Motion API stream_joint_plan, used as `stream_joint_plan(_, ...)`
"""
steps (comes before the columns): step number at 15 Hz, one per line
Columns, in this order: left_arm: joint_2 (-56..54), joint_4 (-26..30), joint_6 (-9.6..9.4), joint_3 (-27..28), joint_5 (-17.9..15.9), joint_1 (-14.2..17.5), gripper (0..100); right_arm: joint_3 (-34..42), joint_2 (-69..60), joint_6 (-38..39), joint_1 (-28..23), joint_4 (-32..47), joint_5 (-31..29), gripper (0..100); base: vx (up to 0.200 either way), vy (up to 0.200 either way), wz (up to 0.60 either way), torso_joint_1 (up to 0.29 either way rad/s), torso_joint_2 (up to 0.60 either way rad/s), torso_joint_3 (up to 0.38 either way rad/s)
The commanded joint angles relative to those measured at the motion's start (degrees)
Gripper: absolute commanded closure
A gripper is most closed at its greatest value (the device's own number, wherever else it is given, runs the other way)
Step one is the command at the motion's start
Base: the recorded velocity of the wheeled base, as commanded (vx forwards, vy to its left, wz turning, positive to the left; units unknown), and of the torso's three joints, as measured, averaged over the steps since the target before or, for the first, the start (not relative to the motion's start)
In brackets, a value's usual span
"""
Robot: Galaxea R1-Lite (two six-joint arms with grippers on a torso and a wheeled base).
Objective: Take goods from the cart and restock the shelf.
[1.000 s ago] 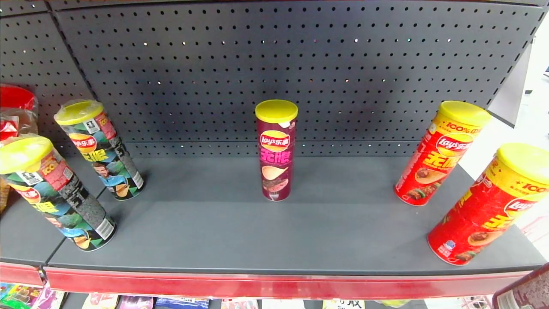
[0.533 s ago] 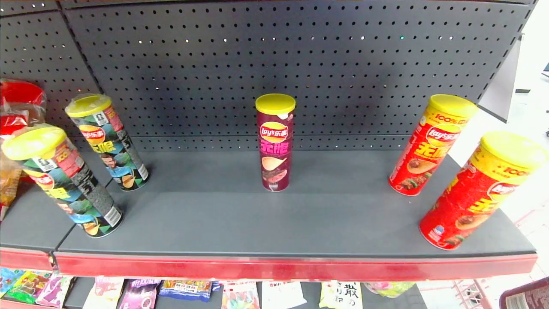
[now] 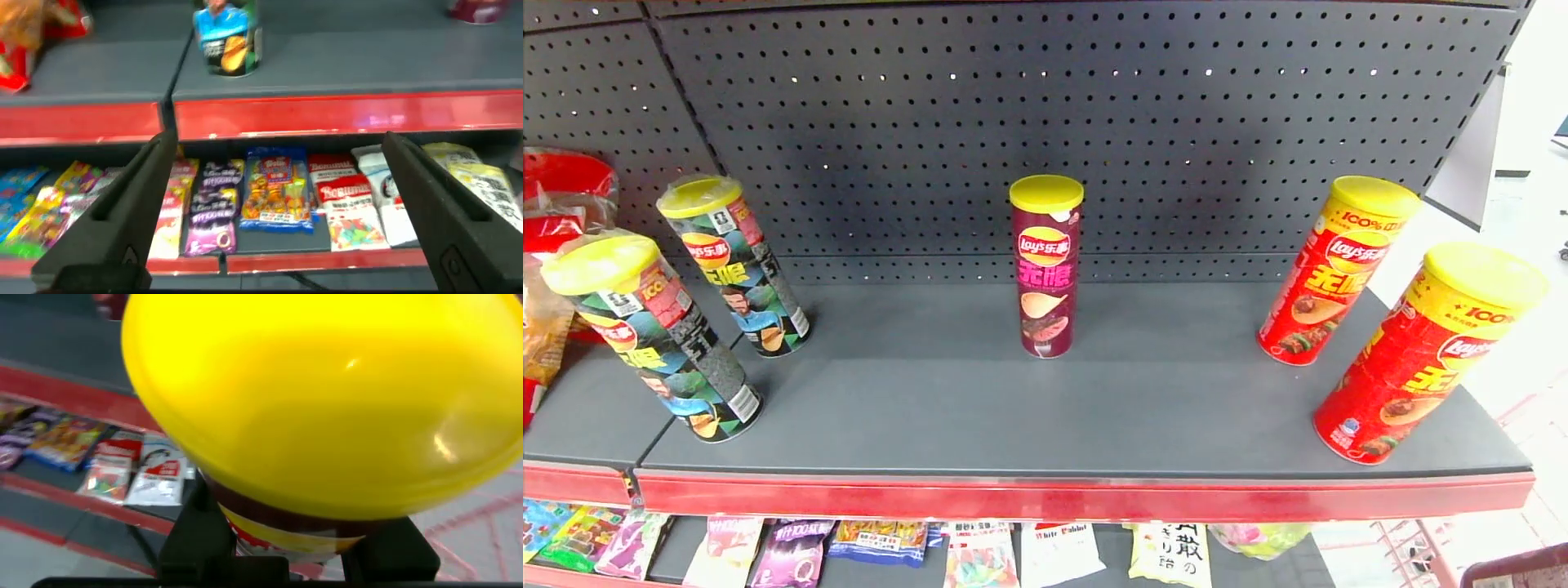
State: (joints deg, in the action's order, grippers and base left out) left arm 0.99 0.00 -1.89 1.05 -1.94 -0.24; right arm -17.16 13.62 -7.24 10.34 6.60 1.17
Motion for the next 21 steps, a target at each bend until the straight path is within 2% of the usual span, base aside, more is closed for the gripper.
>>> stream_joint_plan(1,14.9,0.4,2.15,17.0,-1.5,-1.1,0,-0.2,-0.4,0.1,1.9,0.0,3.5,100,0.000,0.000,0.00,0.000,0.00,0.000)
stream_joint_plan(2,23.6,0.0,4.35,24.8,-3.2,-1.7,0,-0.3,1.2,0.1,2.0,0.0,4.6,100,0.000,0.000,0.00,0.000,0.00,0.000)
stream_joint_plan(3,28.6,-0.3,3.21,27.0,-7.8,-3.4,0,-0.4,2.6,0.1,2.2,-0.2,5.9,100,0.000,0.000,0.00,0.000,0.00,0.000)
stream_joint_plan(4,32.7,-0.5,-0.22,28.0,-14.7,-5.4,0,-0.7,4.6,0.1,2.2,-0.5,6.7,100,0.000,0.000,0.00,0.000,0.00,0.000)
stream_joint_plan(5,38.2,-0.8,-1.63,29.0,-21.9,-7.7,0,-0.9,5.7,0.1,2.3,-0.6,6.8,100,0.000,0.000,0.00,0.000,0.00,0.000)
stream_joint_plan(6,43.6,-1.9,-1.89,30.9,-26.7,-8.6,0,-1.0,6.6,0.1,2.3,-0.6,6.9,100,0.000,0.000,0.00,0.000,0.00,0.000)
stream_joint_plan(7,50.6,-3.8,-3.47,33.0,-29.4,-10.0,0,-1.2,7.2,0.1,2.3,-0.6,6.9,100,0.000,0.000,0.00,0.000,0.00,0.000)
stream_joint_plan(8,58.3,-6.3,-5.93,35.7,-30.3,-10.7,0,-1.6,7.9,0.1,2.3,-0.6,6.9,100,0.000,0.000,0.00,0.000,0.00,0.000)
stream_joint_plan(9,64.1,-8.7,-7.25,38.2,-31.2,-11.7,0,-1.9,8.4,0.1,2.3,-0.6,6.9,100,0.000,0.000,0.00,0.000,0.00,0.000)
stream_joint_plan(11,74.0,-10.7,-7.51,44.5,-32.1,-15.6,0,-2.0,8.9,0.1,2.3,-0.6,7.1,100,0.000,0.000,0.00,0.000,0.00,0.000)
stream_joint_plan(12,77.0,-10.8,-7.60,46.7,-32.2,-16.2,0,-2.1,9.0,0.1,2.3,-0.6,7.1,100,0.000,0.000,0.00,0.000,0.00,0.000)
stream_joint_plan(13,83.3,-12.6,-7.95,51.2,-31.9,-18.7,0,-2.1,9.0,0.1,2.3,-0.6,7.1,100,0.000,0.000,0.00,0.000,0.00,0.000)
stream_joint_plan(14,87.2,-14.3,-7.95,54.1,-31.9,-19.6,0,-2.2,8.9,0.1,2.2,-0.6,7.1,100,0.000,0.000,0.00,0.000,0.00,0.000)
stream_joint_plan(16,92.1,-15.8,-8.04,57.6,-32.0,-19.9,0,-2.4,8.8,0.2,2.2,-0.6,7.0,100,0.000,0.000,0.00,0.000,0.00,0.000)
stream_joint_plan(19,100.2,-16.1,-9.71,65.0,-31.9,-20.8,0,-2.7,8.9,0.6,2.2,-0.6,7.0,100,0.000,0.000,0.00,0.000,0.00,0.000)
stream_joint_plan(21,102.5,-16.1,-9.71,68.0,-31.8,-21.4,0,-2.6,8.9,0.6,2.2,-0.5,6.9,100,0.000,0.000,0.00,0.000,0.00,0.000)
